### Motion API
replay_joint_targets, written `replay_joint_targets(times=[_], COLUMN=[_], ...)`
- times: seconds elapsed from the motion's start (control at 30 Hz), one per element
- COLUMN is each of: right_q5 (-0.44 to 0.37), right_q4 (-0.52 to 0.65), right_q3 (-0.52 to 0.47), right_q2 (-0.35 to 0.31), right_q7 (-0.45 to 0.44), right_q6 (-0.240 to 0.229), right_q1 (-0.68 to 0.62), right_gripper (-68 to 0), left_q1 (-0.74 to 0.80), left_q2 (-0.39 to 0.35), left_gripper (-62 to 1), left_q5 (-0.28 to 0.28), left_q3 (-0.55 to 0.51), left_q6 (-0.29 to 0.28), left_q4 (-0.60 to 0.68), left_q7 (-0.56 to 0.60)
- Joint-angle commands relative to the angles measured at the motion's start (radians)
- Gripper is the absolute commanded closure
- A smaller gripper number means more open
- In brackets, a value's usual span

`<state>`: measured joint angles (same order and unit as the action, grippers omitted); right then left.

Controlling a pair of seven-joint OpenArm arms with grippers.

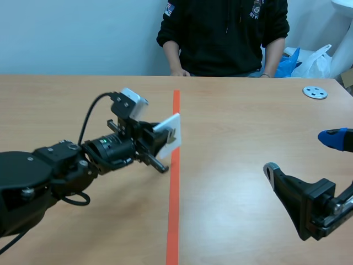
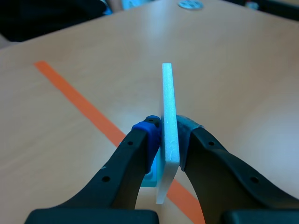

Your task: Sort the leaf by its shape. The table is split by an orange tape line. A compound leaf with several leaflets goes to the left side, a simple leaf with one blade goes to the right side. Return to the home posture when a red brick is placed on the table.

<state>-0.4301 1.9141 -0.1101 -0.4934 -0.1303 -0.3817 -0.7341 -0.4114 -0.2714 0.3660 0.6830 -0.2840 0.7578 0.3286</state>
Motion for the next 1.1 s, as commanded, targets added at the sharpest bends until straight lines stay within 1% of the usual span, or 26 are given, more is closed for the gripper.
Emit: replay_joint_targets(times=[0.0, 0.1, 0.17, 0.23, 0.33, 0.4, 0.47, 0.53, 0.63, 0.73, 0.9, 1.07], right_q5=[-0.007, -0.007, -0.007, -0.007, -0.007, -0.007, -0.007, -0.007, -0.007, -0.007, -0.007, -0.007], right_q4=[0.016, 0.017, 0.017, 0.017, 0.017, 0.017, 0.017, 0.017, 0.017, 0.017, 0.017, 0.017], right_q3=[-0.009, -0.009, -0.009, -0.009, -0.009, -0.009, -0.009, -0.009, -0.009, -0.009, -0.009, -0.009], right_q2=[-0.011, -0.011, -0.011, -0.011, -0.011, -0.011, -0.011, -0.011, -0.011, -0.011, -0.011, -0.011], right_q7=[-0.014, -0.01, -0.011, -0.011, -0.008, -0.007, -0.007, -0.007, -0.007, -0.007, -0.006, -0.006], right_q6=[0.0, 0.0, 0.0, 0.0, 0.0, 0.0, 0.0, 0.0, 0.0, 0.0, 0.0, 0.0], right_q1=[0.023, 0.037, 0.039, 0.039, 0.039, 0.039, 0.039, 0.039, 0.039, 0.039, 0.039, 0.039], right_gripper=[-67.9, -67.9, -67.9, -67.9, -67.9, -67.9, -67.9, -67.9, -67.9, -67.9, -67.9, -67.9], left_q1=[-0.006, -0.004, -0.003, 0.001, 0.004, 0.004, 0.004, 0.004, 0.004, 0.004, 0.004, 0.005], left_q2=[-0.021, -0.037, -0.047, -0.057, -0.079, -0.093, -0.104, -0.113, -0.114, -0.114, -0.114, -0.114], left_gripper=[-5.5, -5.5, -5.5, -5.5, -5.5, -5.5, -5.5, -5.5, -5.5, -5.5, -5.5, -5.7], left_q5=[0.042, 0.117, 0.148, 0.158, 0.177, 0.193, 0.196, 0.2, 0.207, 0.245, 0.244, 0.245], left_q3=[-0.058, -0.143, -0.195, -0.239, -0.28, -0.294, -0.304, -0.308, -0.327, -0.349, -0.38, -0.381], left_q6=[0.003, 0.021, 0.056, 0.096, 0.133, 0.163, 0.198, 0.216, 0.223, 0.223, 0.234, 0.234], left_q4=[0.031, 0.042, 0.042, 0.042, 0.04, 0.029, 0.011, -0.016, -0.068, -0.125, -0.195, -0.222], left_q7=[-0.007, -0.051, -0.073, -0.095, -0.118, -0.127, -0.129, -0.126, -0.116, -0.105, -0.055, -0.056])
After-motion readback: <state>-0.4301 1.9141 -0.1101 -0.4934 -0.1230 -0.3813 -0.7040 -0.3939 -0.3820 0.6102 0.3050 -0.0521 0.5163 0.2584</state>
